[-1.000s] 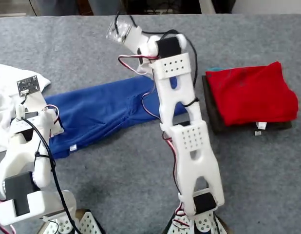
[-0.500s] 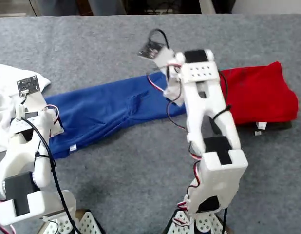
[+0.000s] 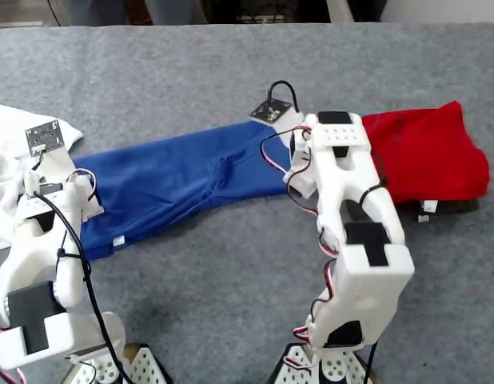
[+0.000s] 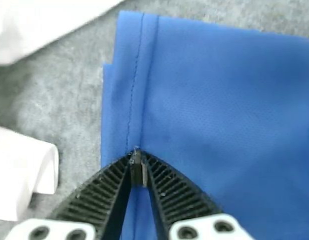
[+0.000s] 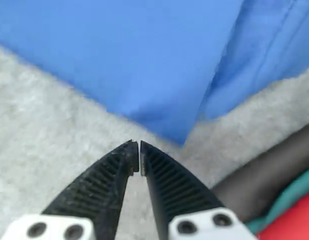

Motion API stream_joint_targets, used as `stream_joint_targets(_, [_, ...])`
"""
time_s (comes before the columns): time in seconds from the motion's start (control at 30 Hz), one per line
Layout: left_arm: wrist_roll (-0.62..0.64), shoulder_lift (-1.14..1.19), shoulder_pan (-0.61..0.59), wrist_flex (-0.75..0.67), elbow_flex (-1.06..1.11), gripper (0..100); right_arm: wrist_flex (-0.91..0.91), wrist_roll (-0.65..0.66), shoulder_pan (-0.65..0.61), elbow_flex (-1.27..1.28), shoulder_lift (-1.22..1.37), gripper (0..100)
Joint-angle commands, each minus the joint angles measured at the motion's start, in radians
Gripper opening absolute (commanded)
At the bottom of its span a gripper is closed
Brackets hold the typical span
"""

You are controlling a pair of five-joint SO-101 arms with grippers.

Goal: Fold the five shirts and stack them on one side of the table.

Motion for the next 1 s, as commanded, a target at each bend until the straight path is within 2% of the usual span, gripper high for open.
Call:
stream_joint_targets(0.0, [0.006, -0.017, -0.001, -0.021, -0.027, 3, 0.074, -0.006, 0.011, -0.090, -0.143, 1.5])
stream_joint_targets(0.1, [0.006, -0.072, -0.004, 0.025, -0.053, 3, 0.083, -0.005, 0.006, -0.093, -0.217, 1.5])
stream_joint_targets(0.2, [-0.040, -0.180, 0.004, 0.140, -0.081, 3, 0.066, -0.026, -0.017, -0.058, -0.219, 1.5])
stream_joint_targets(0.4, [-0.089, -0.368, 0.022, 0.181, -0.091, 3, -0.245, -0.143, -0.008, 0.176, -0.120, 1.5])
stream_joint_targets(0.57, [-0.092, -0.347, -0.018, 0.212, -0.111, 4, -0.341, -0.146, -0.006, 0.272, -0.062, 1.5])
stream_joint_targets(0.8, [-0.084, -0.302, -0.053, 0.514, -0.329, 8, -0.402, -0.146, -0.037, 0.335, -0.113, 1.5])
stream_joint_targets(0.9, [-0.091, -0.264, -0.058, 0.585, -0.360, 10, -0.445, -0.198, -0.061, 0.386, -0.173, 1.5])
stream_joint_targets(0.97, [-0.087, -0.216, -0.061, 0.617, -0.360, 15, -0.457, -0.249, -0.078, 0.412, -0.243, 1.5])
